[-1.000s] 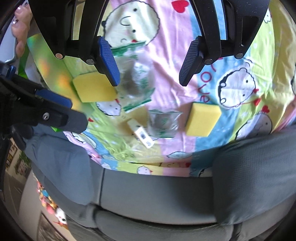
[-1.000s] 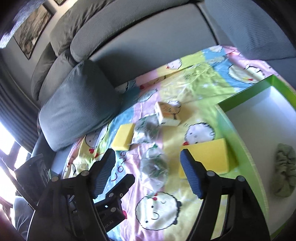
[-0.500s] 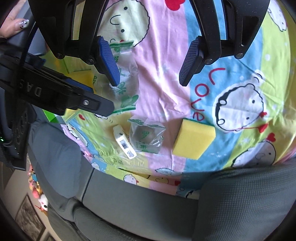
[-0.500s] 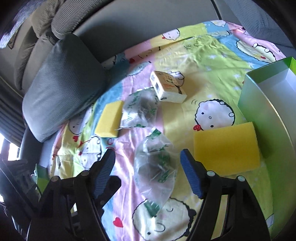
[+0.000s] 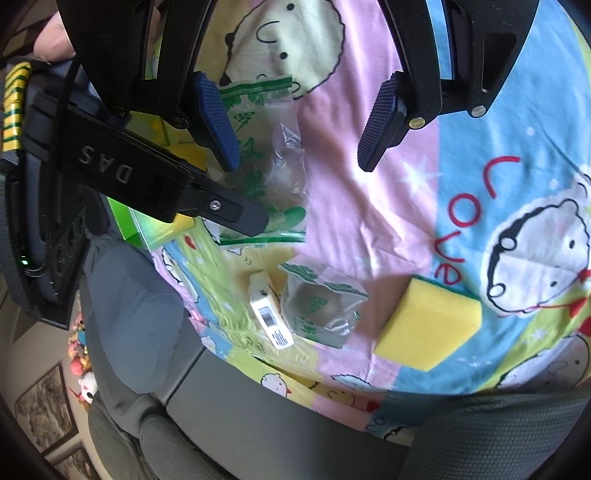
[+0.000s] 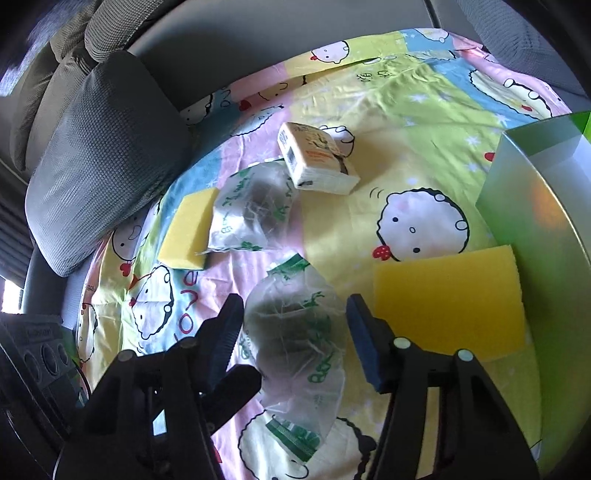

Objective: Organize objects
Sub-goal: 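Grasp the clear green-printed plastic bag with the right tool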

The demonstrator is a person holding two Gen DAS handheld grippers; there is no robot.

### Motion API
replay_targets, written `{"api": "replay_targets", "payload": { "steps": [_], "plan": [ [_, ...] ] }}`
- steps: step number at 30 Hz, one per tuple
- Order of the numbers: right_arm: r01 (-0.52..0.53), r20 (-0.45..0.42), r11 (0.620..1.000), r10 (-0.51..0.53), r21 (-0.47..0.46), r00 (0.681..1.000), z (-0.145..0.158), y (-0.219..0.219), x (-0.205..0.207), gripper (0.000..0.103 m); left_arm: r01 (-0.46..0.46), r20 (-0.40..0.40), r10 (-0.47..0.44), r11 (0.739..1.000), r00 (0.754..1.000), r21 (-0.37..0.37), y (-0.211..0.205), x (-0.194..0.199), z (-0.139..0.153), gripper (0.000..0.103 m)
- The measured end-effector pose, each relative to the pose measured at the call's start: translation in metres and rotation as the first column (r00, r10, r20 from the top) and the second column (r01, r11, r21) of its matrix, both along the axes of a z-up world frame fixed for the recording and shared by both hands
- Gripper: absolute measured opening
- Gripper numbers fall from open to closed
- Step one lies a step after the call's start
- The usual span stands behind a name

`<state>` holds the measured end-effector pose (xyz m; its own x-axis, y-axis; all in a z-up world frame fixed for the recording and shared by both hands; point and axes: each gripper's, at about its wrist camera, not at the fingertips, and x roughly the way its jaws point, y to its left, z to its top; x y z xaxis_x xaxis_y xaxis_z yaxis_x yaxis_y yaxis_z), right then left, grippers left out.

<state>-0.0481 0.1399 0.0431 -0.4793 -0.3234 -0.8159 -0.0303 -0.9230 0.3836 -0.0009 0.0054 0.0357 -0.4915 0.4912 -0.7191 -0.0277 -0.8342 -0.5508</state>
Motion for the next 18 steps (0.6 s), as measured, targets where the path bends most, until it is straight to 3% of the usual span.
{"api": "replay_targets", "payload": {
  "steps": [10,15,18],
  "plan": [
    [-0.062,0.04,0.988,0.068,-0.142,0.997,-0.015,-0.005,-0.007,0.052,-0.007,0.007,0.007,0.999,1.0,0.04,-0.012,0.007,0.004,0.067],
    [-0.134,0.061,0.945,0.159,-0.299,0.985,-0.021,-0.02,-0.01,0.051,-0.019,-0.013,0.019,0.999,1.0,0.039,-0.021,0.014,0.011,0.068],
    [-0.167,0.067,0.942,0.194,-0.29,0.979,-0.022,-0.034,-0.012,0.052,-0.036,0.019,0.036,0.999,0.999,0.022,-0.026,0.012,0.005,0.068]
  ]
}}
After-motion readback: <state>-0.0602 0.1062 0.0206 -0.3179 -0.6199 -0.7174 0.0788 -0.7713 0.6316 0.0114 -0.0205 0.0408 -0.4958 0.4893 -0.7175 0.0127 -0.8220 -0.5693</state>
